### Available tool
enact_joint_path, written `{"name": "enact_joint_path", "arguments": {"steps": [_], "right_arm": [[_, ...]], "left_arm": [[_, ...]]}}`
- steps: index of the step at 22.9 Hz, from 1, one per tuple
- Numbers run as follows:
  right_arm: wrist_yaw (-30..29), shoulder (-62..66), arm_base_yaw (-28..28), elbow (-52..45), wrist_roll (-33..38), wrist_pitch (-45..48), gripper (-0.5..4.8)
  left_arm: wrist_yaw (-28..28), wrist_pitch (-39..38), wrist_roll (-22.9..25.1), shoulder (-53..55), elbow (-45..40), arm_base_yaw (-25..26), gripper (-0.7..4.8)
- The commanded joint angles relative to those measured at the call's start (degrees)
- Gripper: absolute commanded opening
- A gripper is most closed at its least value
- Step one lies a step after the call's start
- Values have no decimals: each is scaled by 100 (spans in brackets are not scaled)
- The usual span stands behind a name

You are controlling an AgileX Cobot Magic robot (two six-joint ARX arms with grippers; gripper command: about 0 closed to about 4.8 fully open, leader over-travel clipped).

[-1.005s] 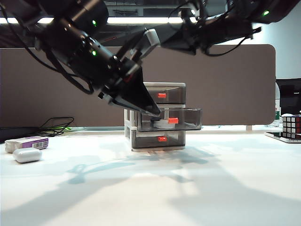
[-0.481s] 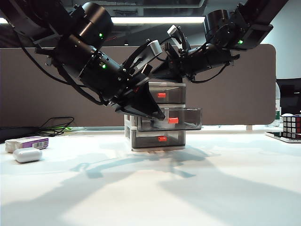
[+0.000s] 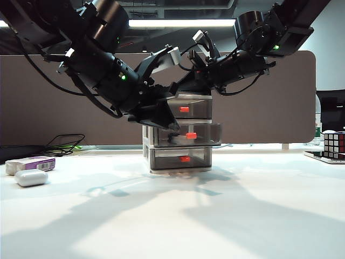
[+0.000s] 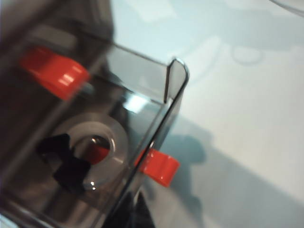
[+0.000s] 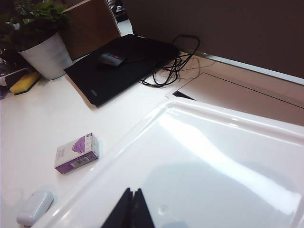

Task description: Open the second layer of the drawer on the table, pick up the transparent tape on the table and put it in, and finally close the drawer.

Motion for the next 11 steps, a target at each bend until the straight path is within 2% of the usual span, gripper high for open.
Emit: {"name": "enact_joint_path", "arguments": {"steps": [1,7,11], "right_arm": [[13,-13,11,4,-114,-133,-5],[83,-13,11,2,-326,-391,-5],[98,-13,11,2,-409,-413,-5]], "left_arm": [[-354,374,2,37,7,9,-6],[-376,737,-42,391,9,9,-6],[-999,855,-44,461,9,9,-6]]}}
